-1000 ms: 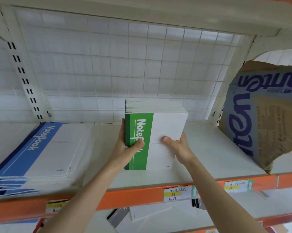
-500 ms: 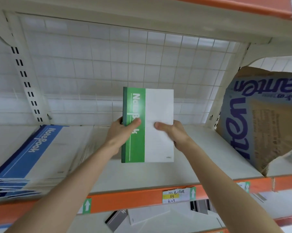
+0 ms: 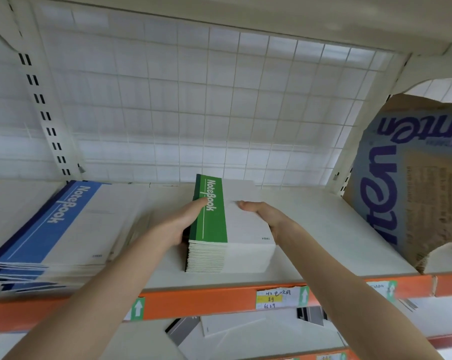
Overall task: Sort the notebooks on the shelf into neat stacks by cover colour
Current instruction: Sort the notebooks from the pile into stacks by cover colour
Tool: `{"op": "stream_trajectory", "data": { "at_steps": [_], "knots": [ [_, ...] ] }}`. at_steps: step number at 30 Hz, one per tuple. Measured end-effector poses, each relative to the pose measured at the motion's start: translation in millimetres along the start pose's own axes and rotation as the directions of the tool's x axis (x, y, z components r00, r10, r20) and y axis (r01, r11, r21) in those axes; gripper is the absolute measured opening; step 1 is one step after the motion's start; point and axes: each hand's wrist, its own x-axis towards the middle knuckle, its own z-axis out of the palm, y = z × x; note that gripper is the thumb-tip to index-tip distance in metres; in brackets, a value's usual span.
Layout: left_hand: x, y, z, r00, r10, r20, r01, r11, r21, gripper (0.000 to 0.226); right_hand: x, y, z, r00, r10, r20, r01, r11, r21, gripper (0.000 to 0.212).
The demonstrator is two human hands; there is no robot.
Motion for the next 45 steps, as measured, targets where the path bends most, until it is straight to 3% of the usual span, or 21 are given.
{"op": "stream_trajectory", "data": {
  "at_steps": [8,13,20,35,42,45],
  "knots": [
    [-1,-4,3,0.999,-0.007,-0.034,0.007,1.0,-0.013,0.035,3,2,0,1.0,-0.003,-0.001,0.003,1.0,-0.021,0.047],
    [-4,-5,7,0.998,0.007,-0.056,-0.006,1.0,0.015,0.035,1,-1,-1,1.0,0.008,-0.002,-0.008,0.999,-0.045,0.029],
    [-8,-5,8,0.998,0.02,-0.064,-0.019,1.0,0.007,0.03,4,-2,0,0.998,0.047,-0.044,-0.052,0.991,-0.12,0.053],
    [-10,-11,11,0.997,0.044,-0.069,-0.042,0.999,0.03,0.035,-5,-5,-2,0.993,0.071,-0.092,-0.09,0.971,-0.222,0.045],
    [-12,-10,11,0.997,0.062,-0.047,-0.057,0.994,0.094,0.039,-17,-9,1,0.977,-0.027,-0.211,-0.059,0.918,-0.391,0.043],
    [-13,-10,12,0.997,0.063,-0.044,-0.057,0.99,0.129,0.041,-20,-12,4,0.943,-0.151,-0.296,-0.038,0.836,-0.548,0.048]
  ]
}}
